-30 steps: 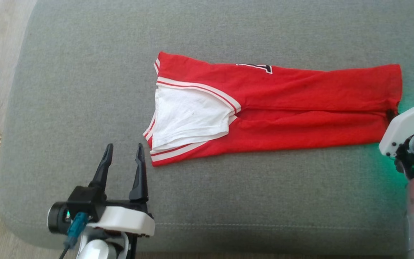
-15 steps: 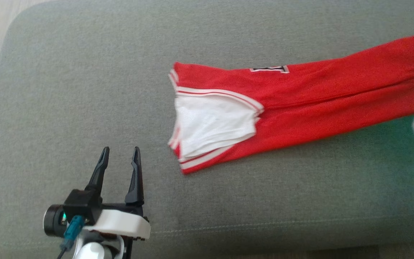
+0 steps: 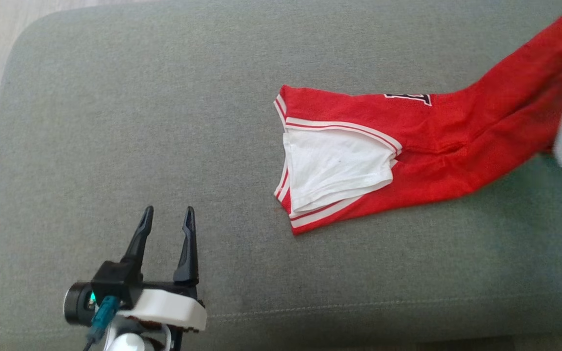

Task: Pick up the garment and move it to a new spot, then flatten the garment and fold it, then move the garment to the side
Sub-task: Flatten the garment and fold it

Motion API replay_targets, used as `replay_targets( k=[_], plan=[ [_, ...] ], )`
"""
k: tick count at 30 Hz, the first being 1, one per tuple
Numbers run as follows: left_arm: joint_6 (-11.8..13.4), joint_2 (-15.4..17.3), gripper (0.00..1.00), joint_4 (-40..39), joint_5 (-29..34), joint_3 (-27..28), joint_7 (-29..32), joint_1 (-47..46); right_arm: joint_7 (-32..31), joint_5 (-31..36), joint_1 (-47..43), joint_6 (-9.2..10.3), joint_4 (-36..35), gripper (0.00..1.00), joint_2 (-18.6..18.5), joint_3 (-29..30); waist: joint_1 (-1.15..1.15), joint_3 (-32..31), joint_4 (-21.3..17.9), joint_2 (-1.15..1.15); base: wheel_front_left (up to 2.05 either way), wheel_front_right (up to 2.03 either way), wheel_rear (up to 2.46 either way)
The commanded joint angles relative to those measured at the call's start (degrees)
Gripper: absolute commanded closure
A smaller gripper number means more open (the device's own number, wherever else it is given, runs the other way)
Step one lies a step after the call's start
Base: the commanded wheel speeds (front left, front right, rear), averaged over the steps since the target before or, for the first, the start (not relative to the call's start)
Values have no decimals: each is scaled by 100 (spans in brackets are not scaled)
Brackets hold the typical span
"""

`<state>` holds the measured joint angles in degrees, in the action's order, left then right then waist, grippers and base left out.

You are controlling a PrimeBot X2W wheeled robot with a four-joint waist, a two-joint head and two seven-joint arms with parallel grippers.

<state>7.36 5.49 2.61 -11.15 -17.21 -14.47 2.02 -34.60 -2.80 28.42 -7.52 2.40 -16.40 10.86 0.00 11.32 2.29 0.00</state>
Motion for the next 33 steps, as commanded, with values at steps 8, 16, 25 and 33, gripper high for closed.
replay_targets(
  k=[8,16,25,33],
  plan=[
    [-104,-113,0,-43,46,225,-52,-166,-86,-299,36,3,-579,100,709,-1082,0,33,263,0,0,0,0],
    [-152,-181,0,42,71,200,-52,-208,87,-350,57,3,-91,100,1257,-1726,0,75,630,0,0,0,0],
    [-161,-226,0,114,43,187,-52,-214,229,-478,18,3,531,100,1344,-2092,0,123,850,0,0,0,0],
    [-136,-246,0,127,34,203,-52,-227,690,-1217,91,3,663,0,1350,-2163,0,156,908,0,0,0,0]
  ],
)
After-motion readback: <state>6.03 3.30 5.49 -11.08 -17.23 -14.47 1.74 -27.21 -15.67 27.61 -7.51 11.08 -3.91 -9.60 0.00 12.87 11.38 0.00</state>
